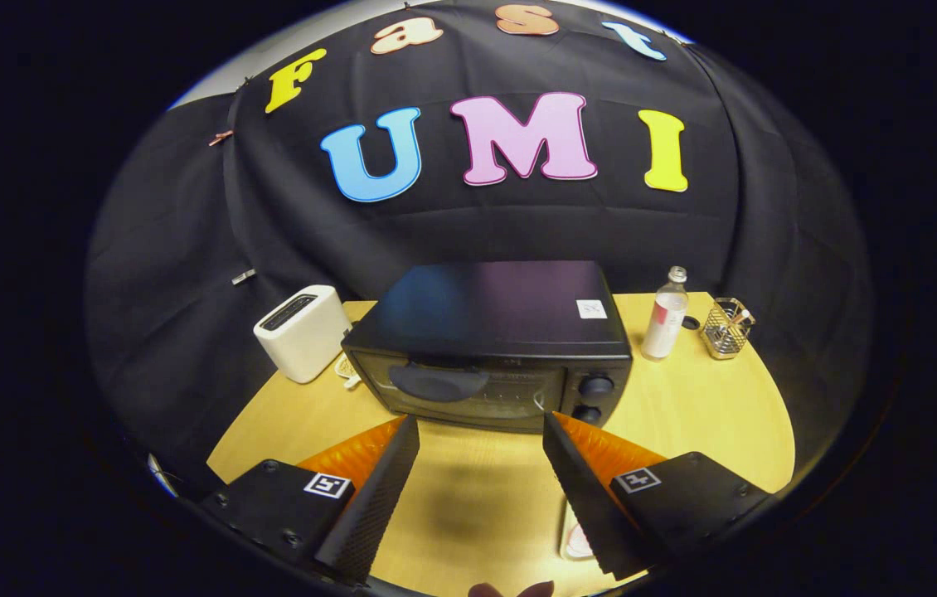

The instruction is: Open the toaster oven, put the food inside, and close the toaster oven door.

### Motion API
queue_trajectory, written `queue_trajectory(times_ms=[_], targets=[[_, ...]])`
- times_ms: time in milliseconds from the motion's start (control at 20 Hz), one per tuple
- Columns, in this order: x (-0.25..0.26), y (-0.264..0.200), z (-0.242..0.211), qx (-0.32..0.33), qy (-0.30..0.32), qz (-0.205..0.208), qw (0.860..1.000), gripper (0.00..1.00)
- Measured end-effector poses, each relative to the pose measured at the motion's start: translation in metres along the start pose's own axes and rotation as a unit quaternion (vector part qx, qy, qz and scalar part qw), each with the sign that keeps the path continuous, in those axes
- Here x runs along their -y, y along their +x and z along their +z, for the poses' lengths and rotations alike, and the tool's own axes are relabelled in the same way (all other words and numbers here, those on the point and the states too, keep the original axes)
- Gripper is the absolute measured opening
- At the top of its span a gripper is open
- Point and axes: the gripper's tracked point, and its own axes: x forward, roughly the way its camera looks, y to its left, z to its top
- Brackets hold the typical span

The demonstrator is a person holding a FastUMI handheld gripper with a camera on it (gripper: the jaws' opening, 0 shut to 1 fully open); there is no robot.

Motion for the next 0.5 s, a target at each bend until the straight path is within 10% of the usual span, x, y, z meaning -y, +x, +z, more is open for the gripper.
queue_trajectory(times_ms=[500], targets=[[-0.030, 0.090, 0.014, 0.013, 0.001, -0.087, 0.996, 0.99]])
